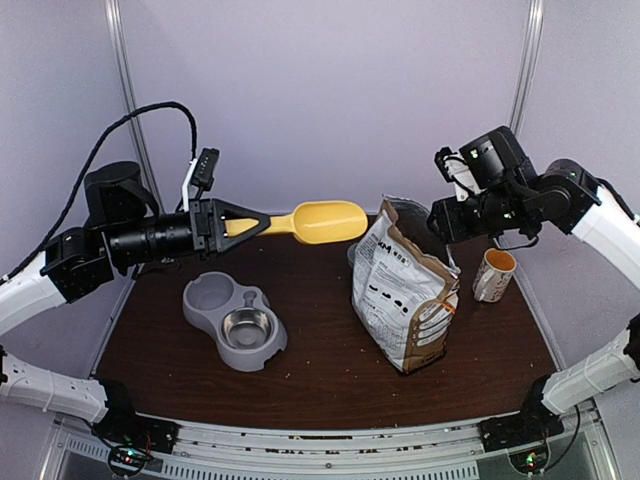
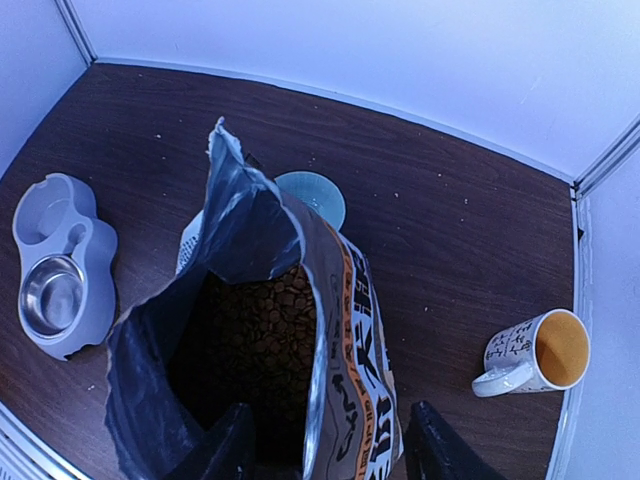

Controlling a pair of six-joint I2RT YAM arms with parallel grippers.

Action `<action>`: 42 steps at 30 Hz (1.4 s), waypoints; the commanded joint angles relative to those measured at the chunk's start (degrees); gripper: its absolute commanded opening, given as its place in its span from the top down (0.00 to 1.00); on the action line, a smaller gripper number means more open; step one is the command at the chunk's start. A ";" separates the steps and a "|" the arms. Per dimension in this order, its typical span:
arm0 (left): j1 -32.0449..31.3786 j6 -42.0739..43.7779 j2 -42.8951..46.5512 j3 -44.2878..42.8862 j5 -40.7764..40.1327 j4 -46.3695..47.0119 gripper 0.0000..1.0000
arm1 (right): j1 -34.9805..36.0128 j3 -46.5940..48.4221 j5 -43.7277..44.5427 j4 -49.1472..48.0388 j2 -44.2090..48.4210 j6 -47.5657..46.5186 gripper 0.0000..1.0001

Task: Serve the pet food
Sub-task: Adjust the pet food bag at the center of the board, then insert the spatula into the pet food bag.

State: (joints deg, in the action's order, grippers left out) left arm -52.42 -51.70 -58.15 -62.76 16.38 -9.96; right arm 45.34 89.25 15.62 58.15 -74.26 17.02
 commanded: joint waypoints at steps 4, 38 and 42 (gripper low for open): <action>0.48 3.84 -3.00 -6.84 -0.05 0.72 0.92 | -2.00 4.13 -0.75 0.22 -5.28 -3.24 0.63; -4.26 9.92 8.39 -2.47 -5.81 -21.83 0.94 | 18.38 -3.60 -16.92 -23.55 -7.03 12.86 1.00; -7.48 11.59 4.50 -6.41 -11.22 -28.51 0.96 | 19.42 -3.73 -16.24 -24.26 -7.37 13.43 1.00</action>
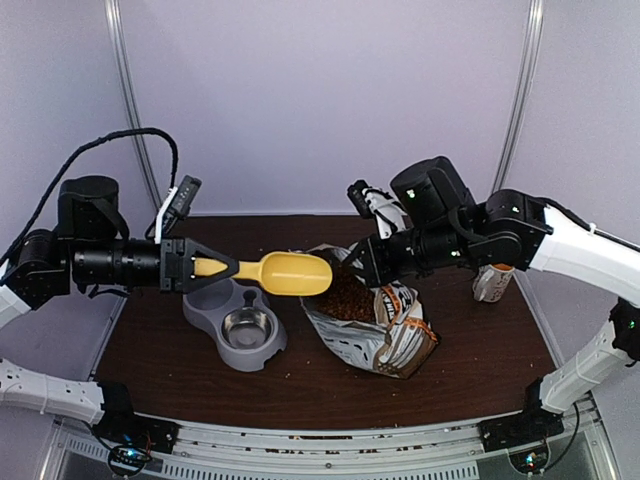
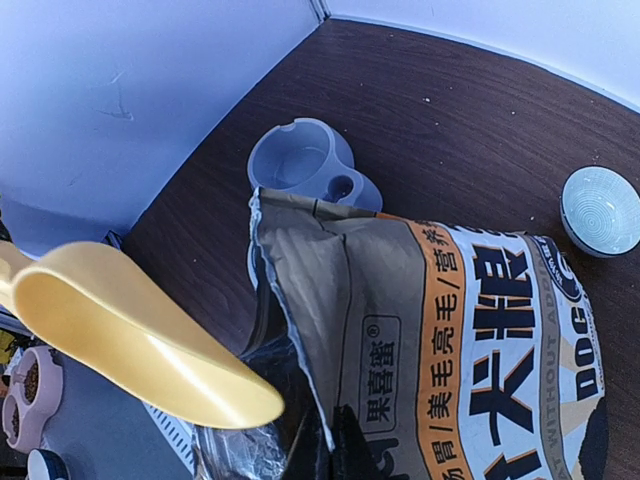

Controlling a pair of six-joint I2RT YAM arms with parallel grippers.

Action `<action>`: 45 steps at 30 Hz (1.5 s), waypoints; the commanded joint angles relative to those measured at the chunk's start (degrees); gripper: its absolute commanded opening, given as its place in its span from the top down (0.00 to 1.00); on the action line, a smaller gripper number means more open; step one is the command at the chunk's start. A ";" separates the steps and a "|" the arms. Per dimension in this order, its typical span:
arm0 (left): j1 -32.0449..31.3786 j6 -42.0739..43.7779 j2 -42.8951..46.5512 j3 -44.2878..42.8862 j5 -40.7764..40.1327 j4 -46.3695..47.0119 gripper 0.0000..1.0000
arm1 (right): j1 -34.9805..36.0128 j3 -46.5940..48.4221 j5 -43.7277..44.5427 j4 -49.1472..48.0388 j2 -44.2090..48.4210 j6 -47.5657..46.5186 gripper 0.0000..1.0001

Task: Serve the pet food
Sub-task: Insert the spatula into the pet food bag, then collect the pet food from the pet food bag.

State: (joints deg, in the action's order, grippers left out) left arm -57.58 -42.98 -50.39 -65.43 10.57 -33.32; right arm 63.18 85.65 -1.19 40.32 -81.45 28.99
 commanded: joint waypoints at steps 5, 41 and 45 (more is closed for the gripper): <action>-3.89 4.67 -8.62 -7.02 -11.68 -7.56 0.96 | 3.49 0.15 2.33 -6.64 -0.81 1.90 1.00; -10.62 3.57 -37.31 -11.56 -9.78 2.79 1.00 | 3.16 -5.62 6.97 -8.22 5.42 5.77 1.00; -8.52 -2.10 -33.71 -5.10 -0.64 10.61 1.00 | 2.15 -6.20 7.38 -7.05 6.45 6.19 1.00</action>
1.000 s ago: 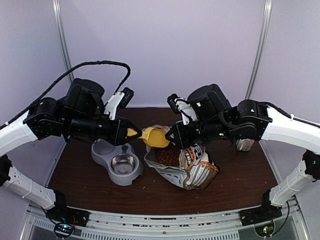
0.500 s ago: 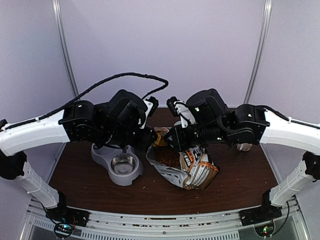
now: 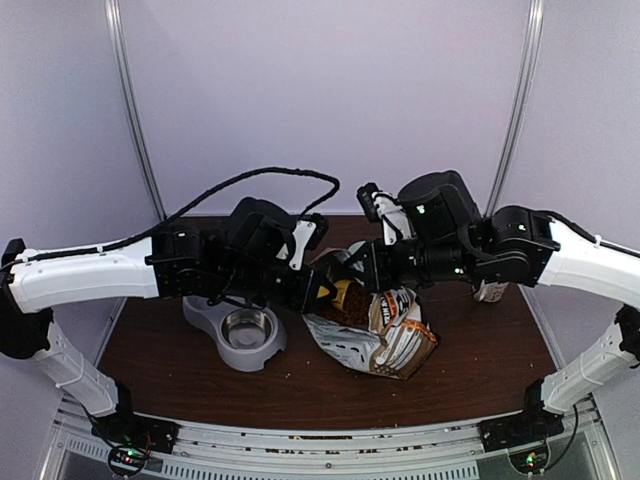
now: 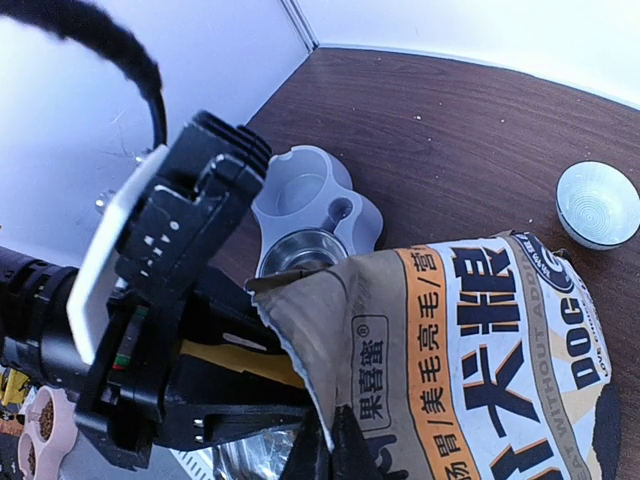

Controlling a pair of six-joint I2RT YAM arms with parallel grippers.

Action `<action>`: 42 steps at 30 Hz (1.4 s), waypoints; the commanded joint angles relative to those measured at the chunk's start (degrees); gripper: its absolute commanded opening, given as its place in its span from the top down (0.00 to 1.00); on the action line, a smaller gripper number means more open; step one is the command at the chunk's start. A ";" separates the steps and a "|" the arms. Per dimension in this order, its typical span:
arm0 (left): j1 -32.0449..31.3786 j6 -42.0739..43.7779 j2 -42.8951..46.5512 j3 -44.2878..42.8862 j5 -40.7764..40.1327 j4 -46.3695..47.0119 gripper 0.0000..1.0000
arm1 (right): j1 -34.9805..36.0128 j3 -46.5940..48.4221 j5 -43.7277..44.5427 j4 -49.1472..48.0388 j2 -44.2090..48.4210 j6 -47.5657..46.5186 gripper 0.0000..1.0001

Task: Serve the pet food
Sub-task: Collect the pet food from the pet food bag.

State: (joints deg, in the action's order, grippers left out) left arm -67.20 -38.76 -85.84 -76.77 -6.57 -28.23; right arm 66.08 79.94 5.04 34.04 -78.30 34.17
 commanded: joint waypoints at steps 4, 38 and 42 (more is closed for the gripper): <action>3.31 -12.79 5.15 10.84 21.68 12.51 1.00 | -1.54 -1.39 1.61 -0.35 4.31 1.80 1.00; 13.10 -29.70 26.77 27.00 21.73 25.83 0.99 | -6.25 -4.84 6.29 3.05 13.08 4.91 1.00; 13.35 -30.34 26.74 26.94 22.81 26.26 0.99 | -6.49 -4.97 6.49 2.97 13.17 5.11 1.00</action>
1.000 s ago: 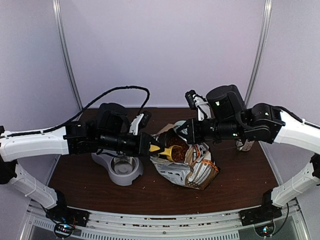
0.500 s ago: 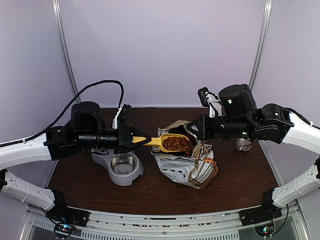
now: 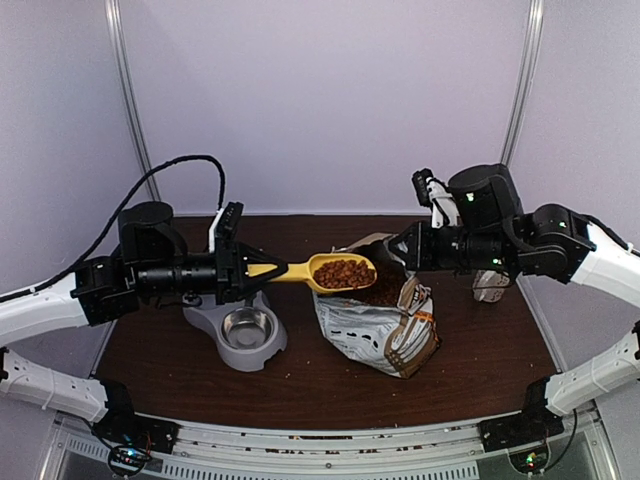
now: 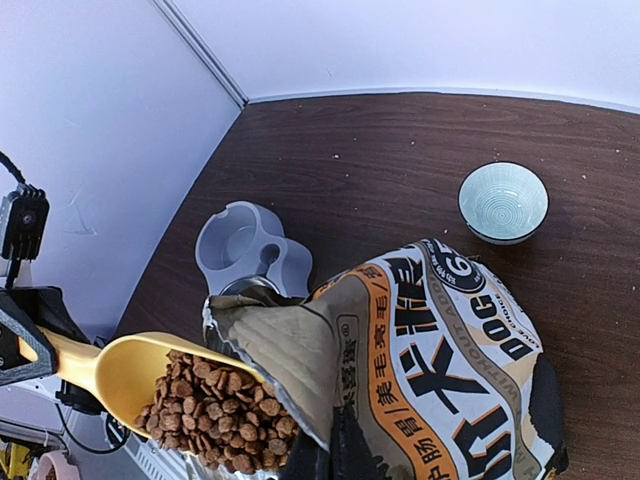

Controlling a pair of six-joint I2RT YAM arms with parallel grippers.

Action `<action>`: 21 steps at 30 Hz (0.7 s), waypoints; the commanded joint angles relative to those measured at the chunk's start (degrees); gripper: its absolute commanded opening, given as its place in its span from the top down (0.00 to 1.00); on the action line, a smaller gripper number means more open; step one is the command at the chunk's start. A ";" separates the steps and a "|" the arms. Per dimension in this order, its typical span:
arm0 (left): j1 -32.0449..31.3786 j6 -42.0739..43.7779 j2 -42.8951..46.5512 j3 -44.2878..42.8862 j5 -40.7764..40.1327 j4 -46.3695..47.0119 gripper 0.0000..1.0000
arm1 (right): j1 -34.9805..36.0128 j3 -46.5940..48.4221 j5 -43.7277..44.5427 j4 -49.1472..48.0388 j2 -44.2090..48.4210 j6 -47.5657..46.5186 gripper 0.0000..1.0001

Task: Serve the pet food
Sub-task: Collect the pet food from the pet food bag, then place the pet food in the pet food bowl.

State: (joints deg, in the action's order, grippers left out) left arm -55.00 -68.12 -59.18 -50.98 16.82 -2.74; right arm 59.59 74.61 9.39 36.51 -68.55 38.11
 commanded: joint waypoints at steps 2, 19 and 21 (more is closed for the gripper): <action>1.29 -1.57 -0.02 1.30 0.20 1.52 0.99 | -0.08 0.41 2.25 0.49 3.31 1.27 1.00; 2.98 -12.17 -2.03 1.11 8.25 8.95 1.00 | -0.86 0.27 2.80 0.89 3.73 2.82 1.00; 3.29 -14.11 -1.82 1.84 8.73 10.66 1.00 | -0.96 0.23 2.91 0.84 3.90 3.12 1.00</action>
State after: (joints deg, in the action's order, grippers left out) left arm -52.66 -77.36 -61.08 -50.63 23.03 1.45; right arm 58.72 74.59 10.50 37.12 -68.10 39.66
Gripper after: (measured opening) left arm 0.222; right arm 0.011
